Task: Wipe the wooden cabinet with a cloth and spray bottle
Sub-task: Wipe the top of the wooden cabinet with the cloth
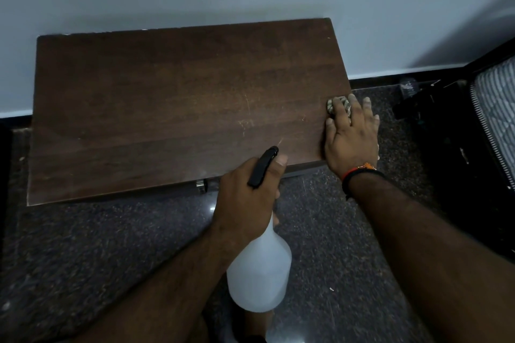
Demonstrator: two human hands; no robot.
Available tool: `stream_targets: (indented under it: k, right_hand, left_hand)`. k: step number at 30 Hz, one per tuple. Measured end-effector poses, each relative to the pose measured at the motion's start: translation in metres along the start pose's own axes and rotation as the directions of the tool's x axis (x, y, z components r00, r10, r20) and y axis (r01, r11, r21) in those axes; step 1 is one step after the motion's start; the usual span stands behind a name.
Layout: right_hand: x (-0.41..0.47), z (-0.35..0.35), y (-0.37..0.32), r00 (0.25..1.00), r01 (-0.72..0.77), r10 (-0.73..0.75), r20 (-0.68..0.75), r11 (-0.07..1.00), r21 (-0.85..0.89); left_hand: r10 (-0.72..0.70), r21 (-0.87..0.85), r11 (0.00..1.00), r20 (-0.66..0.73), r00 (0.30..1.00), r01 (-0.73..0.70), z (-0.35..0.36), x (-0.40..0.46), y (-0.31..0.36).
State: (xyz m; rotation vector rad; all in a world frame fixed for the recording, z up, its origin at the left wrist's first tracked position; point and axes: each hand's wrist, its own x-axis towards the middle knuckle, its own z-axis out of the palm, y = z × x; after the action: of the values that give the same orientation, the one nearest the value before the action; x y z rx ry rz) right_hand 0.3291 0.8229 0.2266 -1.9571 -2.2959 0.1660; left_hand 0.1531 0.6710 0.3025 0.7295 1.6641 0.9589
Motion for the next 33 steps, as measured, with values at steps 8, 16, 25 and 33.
stream_targets:
  k: [8,16,25,33]
  right_hand:
    - [-0.003,0.003,-0.01,0.999,-0.03,0.031,-0.021,0.999,0.011]
    - [-0.008,0.011,-0.045,1.0,0.001,-0.001,-0.015,1.0,0.0]
    - [-0.018,0.024,-0.111,0.996,0.084,-0.083,-0.014,0.996,0.025]
    - [-0.021,0.034,-0.157,0.989,0.148,-0.148,-0.007,0.989,0.027]
  left_hand:
    - [-0.04,-0.06,0.997,-0.009,0.999,0.039,-0.017,-0.007,-0.006]
    - [-0.061,-0.069,0.996,-0.055,0.997,0.057,-0.044,-0.012,-0.011]
    - [-0.065,-0.096,0.994,-0.142,0.988,0.052,-0.084,-0.016,-0.02]
    - [-0.099,-0.128,0.989,-0.201,0.975,0.074,-0.117,-0.027,-0.03]
